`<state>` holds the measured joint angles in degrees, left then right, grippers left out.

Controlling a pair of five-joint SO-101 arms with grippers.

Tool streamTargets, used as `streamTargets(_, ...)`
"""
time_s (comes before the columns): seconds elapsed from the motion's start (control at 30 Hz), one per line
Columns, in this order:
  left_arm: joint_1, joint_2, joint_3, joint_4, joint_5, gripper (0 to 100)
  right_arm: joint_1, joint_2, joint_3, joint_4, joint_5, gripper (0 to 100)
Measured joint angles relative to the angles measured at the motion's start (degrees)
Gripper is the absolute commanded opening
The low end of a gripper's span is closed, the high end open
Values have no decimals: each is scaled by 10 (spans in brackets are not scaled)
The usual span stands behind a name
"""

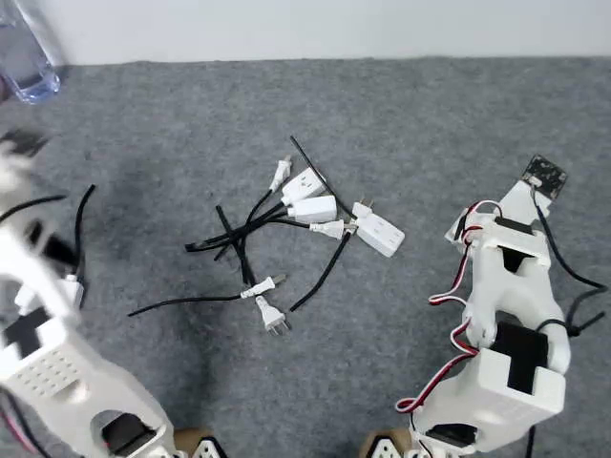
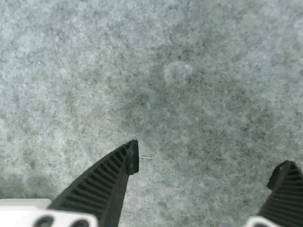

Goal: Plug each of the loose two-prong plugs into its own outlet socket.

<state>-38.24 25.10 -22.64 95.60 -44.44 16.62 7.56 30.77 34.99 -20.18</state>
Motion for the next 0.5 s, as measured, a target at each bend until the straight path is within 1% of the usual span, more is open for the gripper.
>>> streamTargets(0.07,65,0,-8,25,-23,278,0,0,0,0,0,424)
streamTargets(0.17,170,0,-11,32,-64,278,0,0,0,0,0,424)
streamTargets(0.23,235,0,-22,31,-75,278,0,0,0,0,0,424)
streamTargets(0.3,294,0,-27,9,-77,278,0,0,0,0,0,424)
streamTargets(0.43,390,0,-28,-55,-75,278,0,0,0,0,0,424)
streamTargets(0.5,432,4,-28,-92,-52,278,0,0,0,0,0,424)
